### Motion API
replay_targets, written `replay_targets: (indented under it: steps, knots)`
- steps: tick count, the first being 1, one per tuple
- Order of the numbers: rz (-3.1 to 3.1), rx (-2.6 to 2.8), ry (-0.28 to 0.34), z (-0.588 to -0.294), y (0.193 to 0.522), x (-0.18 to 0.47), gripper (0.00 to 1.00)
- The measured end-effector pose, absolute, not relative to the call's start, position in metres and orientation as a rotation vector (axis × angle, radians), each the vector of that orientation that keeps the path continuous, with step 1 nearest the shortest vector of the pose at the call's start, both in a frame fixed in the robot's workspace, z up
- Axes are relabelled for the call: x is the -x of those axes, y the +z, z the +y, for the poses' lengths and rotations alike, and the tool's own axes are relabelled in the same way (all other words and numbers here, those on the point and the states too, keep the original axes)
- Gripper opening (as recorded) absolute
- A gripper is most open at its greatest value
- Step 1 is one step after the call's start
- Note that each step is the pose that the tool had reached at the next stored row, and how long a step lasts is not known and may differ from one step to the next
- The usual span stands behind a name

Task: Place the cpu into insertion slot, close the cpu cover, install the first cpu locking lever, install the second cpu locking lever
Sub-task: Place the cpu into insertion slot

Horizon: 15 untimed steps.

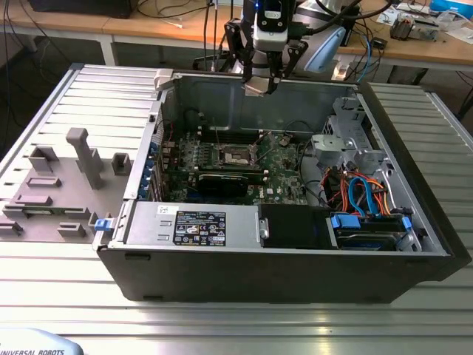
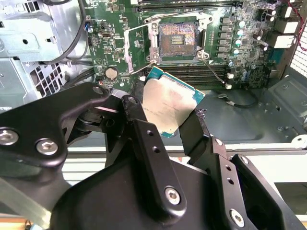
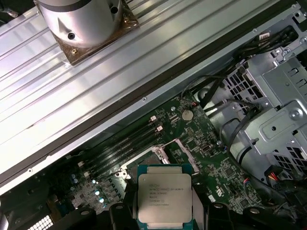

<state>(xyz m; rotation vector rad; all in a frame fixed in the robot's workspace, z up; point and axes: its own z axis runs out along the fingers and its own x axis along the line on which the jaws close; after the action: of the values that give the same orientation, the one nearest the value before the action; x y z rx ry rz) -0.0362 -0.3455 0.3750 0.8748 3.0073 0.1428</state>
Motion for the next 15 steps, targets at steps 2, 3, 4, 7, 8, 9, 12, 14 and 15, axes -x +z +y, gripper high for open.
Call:
replay_targets:
  steps: [2,3,4,7,8,9,12,14,15]
  knots:
    - [3.007,-0.875,0.143,-0.3455,0.375,0.0362,0.54]
    - [3.007,-0.875,0.143,-0.3455,0.375,0.0363,0.54]
    - [3.007,-0.875,0.143,-0.3455,0.375,0.0364,0.54]
    - [3.007,-0.876,0.143,-0.3455,0.375,0.0367,0.54]
    - [3.007,-0.877,0.143,-0.3455,0.3749,0.0367,0.54]
    - [3.006,-0.879,0.143,-0.3455,0.375,0.0367,0.54]
    - [3.003,-0.889,0.143,-0.3455,0.3749,0.0368,0.54]
    - [2.999,-0.9,0.143,-0.3455,0.3749,0.0368,0.54]
    - [2.997,-0.905,0.143,-0.3455,0.375,0.0369,0.54]
